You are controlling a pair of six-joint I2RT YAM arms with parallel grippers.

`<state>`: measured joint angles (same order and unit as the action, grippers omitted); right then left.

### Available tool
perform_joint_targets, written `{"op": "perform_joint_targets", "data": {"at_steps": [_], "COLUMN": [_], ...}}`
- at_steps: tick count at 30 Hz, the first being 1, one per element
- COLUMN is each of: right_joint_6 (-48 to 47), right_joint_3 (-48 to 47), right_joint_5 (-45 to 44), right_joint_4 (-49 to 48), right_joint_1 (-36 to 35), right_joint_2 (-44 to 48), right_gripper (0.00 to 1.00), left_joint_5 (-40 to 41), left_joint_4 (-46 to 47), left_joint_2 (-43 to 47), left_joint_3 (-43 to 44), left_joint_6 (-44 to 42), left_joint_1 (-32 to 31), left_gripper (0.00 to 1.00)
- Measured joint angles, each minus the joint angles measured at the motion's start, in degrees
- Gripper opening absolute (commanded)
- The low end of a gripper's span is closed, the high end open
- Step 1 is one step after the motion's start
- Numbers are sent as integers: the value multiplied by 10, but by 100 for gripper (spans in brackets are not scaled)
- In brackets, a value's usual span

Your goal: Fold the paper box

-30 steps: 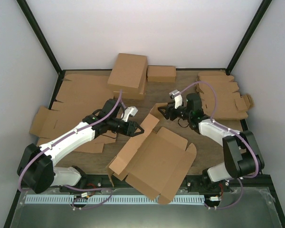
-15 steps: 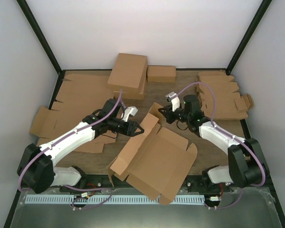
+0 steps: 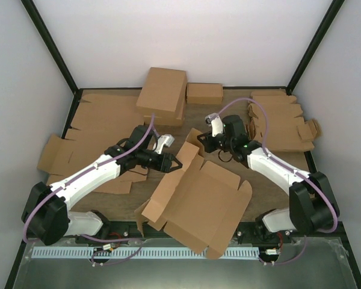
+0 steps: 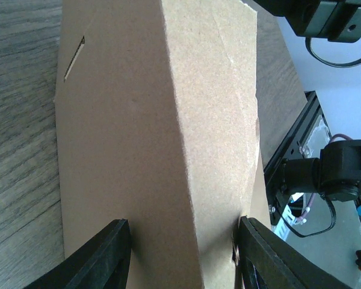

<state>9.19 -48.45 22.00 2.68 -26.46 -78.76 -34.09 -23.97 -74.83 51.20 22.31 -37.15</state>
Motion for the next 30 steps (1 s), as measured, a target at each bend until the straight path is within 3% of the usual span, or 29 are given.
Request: {"op": "perform_joint_targets", "data": {"at_steps": [8, 18, 22, 25, 30], "right_joint_6": [88, 192, 212, 226, 227], "right_joint_3": [-3, 68, 78, 94, 130], "right_joint_5": [-30, -74, -82, -88, -91], "right_joint_4": [29, 44, 40, 34, 12], "right_joint_1": [-13, -22, -30, -38, -53], "right_joint_2": [17, 123, 126, 137, 167], "right_gripper": [1, 1, 9, 21, 28], "left_joint_5": [0, -13, -14, -13, -10], "left_joint_4": [-3, -7, -13, -14, -14], "left_joint_2": [0, 0, -2, -5, -10], "left_joint_3": [0, 2, 2, 3, 9], "left_joint_6": [0, 0, 0, 0, 0], "left_joint_1": [0, -3, -7, -13, -28], "left_gripper": [51, 51, 51, 51, 51]}}
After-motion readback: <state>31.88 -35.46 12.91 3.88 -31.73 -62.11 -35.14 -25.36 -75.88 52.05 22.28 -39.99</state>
